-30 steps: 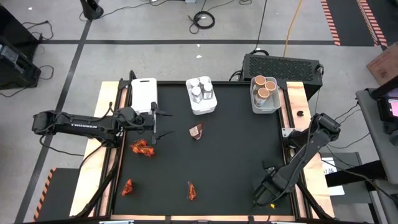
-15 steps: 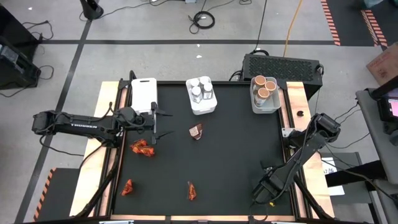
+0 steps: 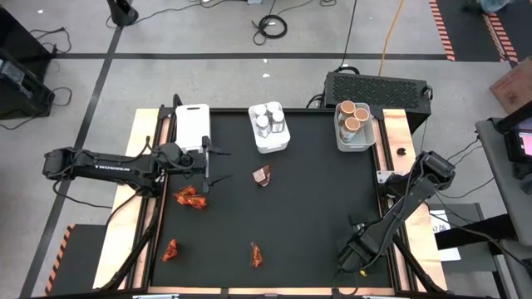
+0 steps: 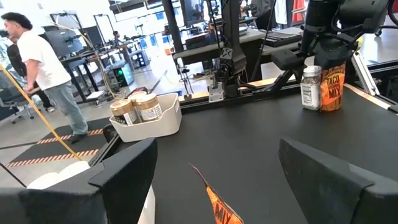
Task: Sort spices by type
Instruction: Put the white seasoning bottle into the right white bin
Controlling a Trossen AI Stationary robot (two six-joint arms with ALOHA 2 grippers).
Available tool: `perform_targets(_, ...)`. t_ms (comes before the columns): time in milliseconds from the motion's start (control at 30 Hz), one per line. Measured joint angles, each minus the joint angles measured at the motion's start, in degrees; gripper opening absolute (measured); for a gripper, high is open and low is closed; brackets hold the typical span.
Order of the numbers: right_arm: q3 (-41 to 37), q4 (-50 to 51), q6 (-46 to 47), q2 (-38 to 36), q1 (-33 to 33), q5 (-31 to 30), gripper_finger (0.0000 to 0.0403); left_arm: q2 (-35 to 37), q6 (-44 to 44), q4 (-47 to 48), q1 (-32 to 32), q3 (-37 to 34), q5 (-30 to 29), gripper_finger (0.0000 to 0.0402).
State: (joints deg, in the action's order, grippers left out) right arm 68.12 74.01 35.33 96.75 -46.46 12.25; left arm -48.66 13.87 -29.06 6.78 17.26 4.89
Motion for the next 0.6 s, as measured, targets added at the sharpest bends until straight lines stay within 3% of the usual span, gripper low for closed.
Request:
perform_targets(133,2.57,2.5,1.81,0.0,0.02,-0.22,0.018,0.0,0.02,-0.13,0.0,-0.01,-0.02,0.0338)
perform_targets(433,9.79,12.58,5.74,0.0,0.7,-0.7,0.0196,0.0,0.02,-0.41,0.01,-0.02,-0.02,0.0338)
perform_targets(600,14.21,14.57,4.72,-0.02,3.86,-5.84,0.0186,0.0,0.02,-0.39,0.01,-0.02,-0.02,0.0338)
